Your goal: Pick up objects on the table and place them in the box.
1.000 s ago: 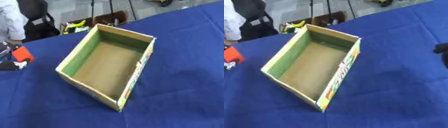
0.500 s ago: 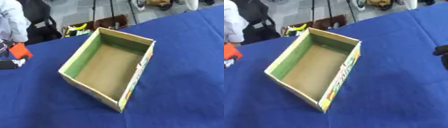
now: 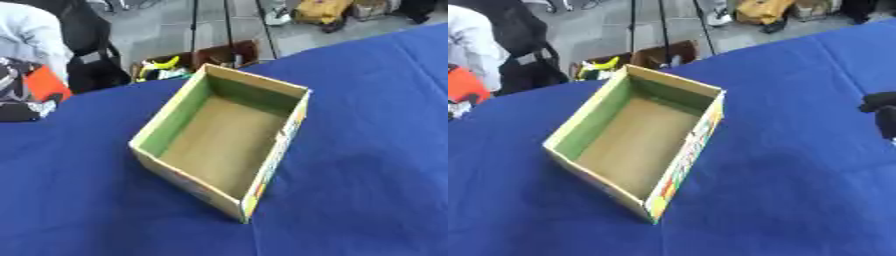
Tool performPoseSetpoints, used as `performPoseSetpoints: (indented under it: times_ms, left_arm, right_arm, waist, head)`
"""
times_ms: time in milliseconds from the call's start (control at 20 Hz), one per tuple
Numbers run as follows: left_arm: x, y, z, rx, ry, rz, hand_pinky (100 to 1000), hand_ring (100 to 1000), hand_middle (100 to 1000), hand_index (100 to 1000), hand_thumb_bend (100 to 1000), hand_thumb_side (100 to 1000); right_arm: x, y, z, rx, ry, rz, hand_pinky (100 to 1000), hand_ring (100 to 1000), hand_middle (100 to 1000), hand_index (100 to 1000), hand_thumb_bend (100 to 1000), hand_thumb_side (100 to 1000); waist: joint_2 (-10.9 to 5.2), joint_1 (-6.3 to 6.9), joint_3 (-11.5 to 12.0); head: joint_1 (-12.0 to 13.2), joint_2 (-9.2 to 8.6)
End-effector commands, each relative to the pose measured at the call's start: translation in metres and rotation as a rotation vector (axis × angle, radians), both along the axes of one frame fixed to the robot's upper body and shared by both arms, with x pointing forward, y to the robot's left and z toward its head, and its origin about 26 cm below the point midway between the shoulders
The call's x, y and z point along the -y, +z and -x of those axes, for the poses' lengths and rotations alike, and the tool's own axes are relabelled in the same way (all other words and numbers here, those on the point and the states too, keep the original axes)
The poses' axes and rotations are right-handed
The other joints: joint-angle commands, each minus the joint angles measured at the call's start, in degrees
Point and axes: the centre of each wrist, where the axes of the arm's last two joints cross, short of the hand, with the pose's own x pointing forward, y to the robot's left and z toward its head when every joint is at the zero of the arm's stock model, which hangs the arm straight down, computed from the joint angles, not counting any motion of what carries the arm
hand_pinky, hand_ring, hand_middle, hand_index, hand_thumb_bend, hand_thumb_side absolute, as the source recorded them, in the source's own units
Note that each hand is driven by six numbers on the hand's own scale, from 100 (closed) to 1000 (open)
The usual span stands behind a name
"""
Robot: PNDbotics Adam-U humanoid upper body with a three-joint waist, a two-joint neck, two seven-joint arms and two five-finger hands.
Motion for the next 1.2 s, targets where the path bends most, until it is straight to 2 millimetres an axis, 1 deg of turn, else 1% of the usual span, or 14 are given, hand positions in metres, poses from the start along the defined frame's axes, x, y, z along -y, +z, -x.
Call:
performPoseSetpoints:
  times_ms: [50, 250, 400, 450, 500, 550, 650, 700, 750, 900, 1100, 1200]
  left_arm:
    - [0.025, 0.03, 0.001, 0.062, -0.103, -0.031, 154, 370, 454, 646, 100, 565]
    - [0.069, 0.04, -0.005, 0.086, -0.23, -0.004, 162, 368, 452, 647, 100, 562]
    - [0.098, 0.041, -0.012, 0.086, -0.299, 0.054, 174, 368, 454, 655, 100, 560]
    - [0.107, 0.041, -0.015, 0.077, -0.319, 0.072, 178, 368, 454, 655, 100, 560]
    - [0.114, 0.041, -0.017, 0.068, -0.335, 0.088, 182, 369, 454, 656, 100, 559]
    - [0.119, 0.04, -0.018, 0.058, -0.35, 0.099, 191, 369, 454, 656, 100, 559]
    - [0.128, 0.038, -0.019, 0.036, -0.379, 0.115, 190, 367, 454, 658, 100, 554]
    - [0.131, 0.037, -0.019, 0.024, -0.392, 0.119, 190, 367, 454, 659, 100, 557]
    - [0.134, 0.037, -0.019, 0.015, -0.406, 0.119, 190, 367, 454, 659, 100, 556]
    - [0.144, 0.037, -0.019, -0.007, -0.445, 0.126, 186, 364, 452, 660, 100, 544]
    - [0.161, 0.036, -0.023, -0.033, -0.493, 0.125, 185, 364, 452, 660, 100, 545]
    - [0.171, 0.033, -0.027, -0.053, -0.51, 0.124, 184, 363, 451, 661, 100, 543]
  right_arm:
    - [-0.004, 0.005, 0.005, 0.014, 0.021, -0.005, 886, 883, 678, 782, 223, 785]
    - [-0.007, 0.0, 0.006, -0.005, 0.03, -0.01, 887, 883, 676, 782, 226, 786]
    - [-0.009, -0.002, 0.006, -0.016, 0.037, -0.013, 887, 883, 676, 781, 223, 784]
    - [-0.01, -0.003, 0.007, -0.019, 0.041, -0.014, 887, 884, 676, 781, 222, 784]
    - [-0.011, -0.003, 0.007, -0.022, 0.046, -0.016, 887, 884, 675, 781, 220, 783]
    - [-0.013, -0.003, 0.007, -0.023, 0.053, -0.018, 887, 884, 675, 781, 219, 783]
    - [-0.015, -0.003, 0.008, -0.027, 0.063, -0.018, 888, 884, 675, 781, 220, 780]
    - [-0.016, -0.004, 0.008, -0.03, 0.065, -0.017, 888, 884, 675, 781, 221, 780]
    - [-0.016, -0.004, 0.008, -0.032, 0.066, -0.016, 888, 884, 675, 781, 221, 779]
    - [-0.017, -0.003, 0.009, -0.033, 0.066, -0.018, 888, 885, 674, 781, 222, 778]
    - [-0.017, -0.003, 0.009, -0.03, 0.062, -0.026, 888, 885, 674, 781, 220, 777]
    - [-0.018, -0.002, 0.01, -0.026, 0.065, -0.03, 888, 885, 674, 781, 220, 778]
  waist:
    - [-1.88, -0.57, 0.23]
    - [-3.0, -0.6, 0.43]
    - [-3.68, -0.58, 0.67]
    - [-3.87, -0.55, 0.74]
    - [-4.05, -0.52, 0.8]
    - [-4.21, -0.47, 0.86]
    - [-4.36, -0.34, 0.92]
    - [-4.4, -0.25, 0.91]
    - [-4.41, -0.16, 0.86]
    - [-4.35, 0.05, 0.48]
    - [-4.26, 0.15, 0.14]
    - [-4.22, 0.07, 0.12]
  head:
    - [-0.93, 1.02]
    - [-1.71, 2.2]
    - [-2.04, 3.35]
    - [-2.43, 4.1]
    - [-2.99, 5.3]
    - [-3.6, 6.95]
    - [-4.54, 9.63]
    - [-4.75, 10.39]
    - [-4.82, 10.75]
    - [-4.85, 10.76]
    - [-4.83, 9.55]
    - [-4.87, 9.0]
